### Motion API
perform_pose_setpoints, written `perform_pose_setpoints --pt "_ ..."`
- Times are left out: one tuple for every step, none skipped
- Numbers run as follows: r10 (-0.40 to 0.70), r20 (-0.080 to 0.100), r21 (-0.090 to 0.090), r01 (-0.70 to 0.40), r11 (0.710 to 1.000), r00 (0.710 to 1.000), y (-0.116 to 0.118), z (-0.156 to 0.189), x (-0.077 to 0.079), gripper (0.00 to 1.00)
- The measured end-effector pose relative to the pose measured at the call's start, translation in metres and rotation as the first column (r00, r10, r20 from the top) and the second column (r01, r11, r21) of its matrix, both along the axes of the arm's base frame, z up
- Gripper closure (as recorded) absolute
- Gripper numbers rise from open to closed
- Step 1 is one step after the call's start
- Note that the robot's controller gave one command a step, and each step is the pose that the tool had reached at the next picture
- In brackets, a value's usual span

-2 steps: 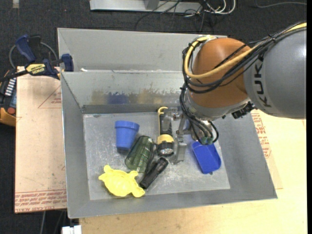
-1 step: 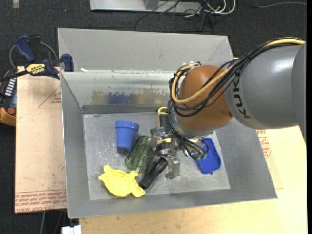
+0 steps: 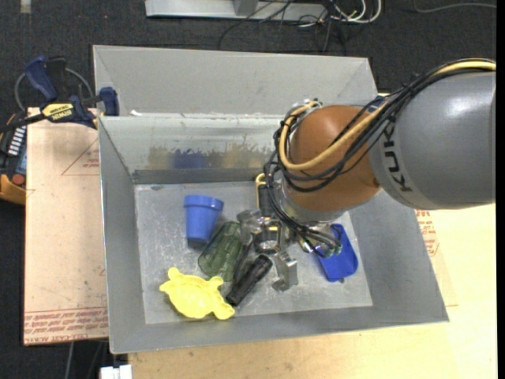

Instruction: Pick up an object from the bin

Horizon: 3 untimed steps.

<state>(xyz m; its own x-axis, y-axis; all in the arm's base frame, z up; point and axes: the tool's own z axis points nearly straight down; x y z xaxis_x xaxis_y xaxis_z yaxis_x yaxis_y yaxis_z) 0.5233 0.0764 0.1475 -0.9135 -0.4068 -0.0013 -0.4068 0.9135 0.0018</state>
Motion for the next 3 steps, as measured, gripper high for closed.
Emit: perform_pose_setpoints --pt "0.269 -0.001 0.001 -0.269 0.963 0.963 0.001 -0.014 -0.001 0.00" --pt "0.430 -0.002 0.003 -0.430 0.903 0.903 0.002 -0.080 -0.004 0.00" --pt "0.620 0.003 0.003 -0.620 0.785 0.785 -0.007 -0.077 0.001 1.00"
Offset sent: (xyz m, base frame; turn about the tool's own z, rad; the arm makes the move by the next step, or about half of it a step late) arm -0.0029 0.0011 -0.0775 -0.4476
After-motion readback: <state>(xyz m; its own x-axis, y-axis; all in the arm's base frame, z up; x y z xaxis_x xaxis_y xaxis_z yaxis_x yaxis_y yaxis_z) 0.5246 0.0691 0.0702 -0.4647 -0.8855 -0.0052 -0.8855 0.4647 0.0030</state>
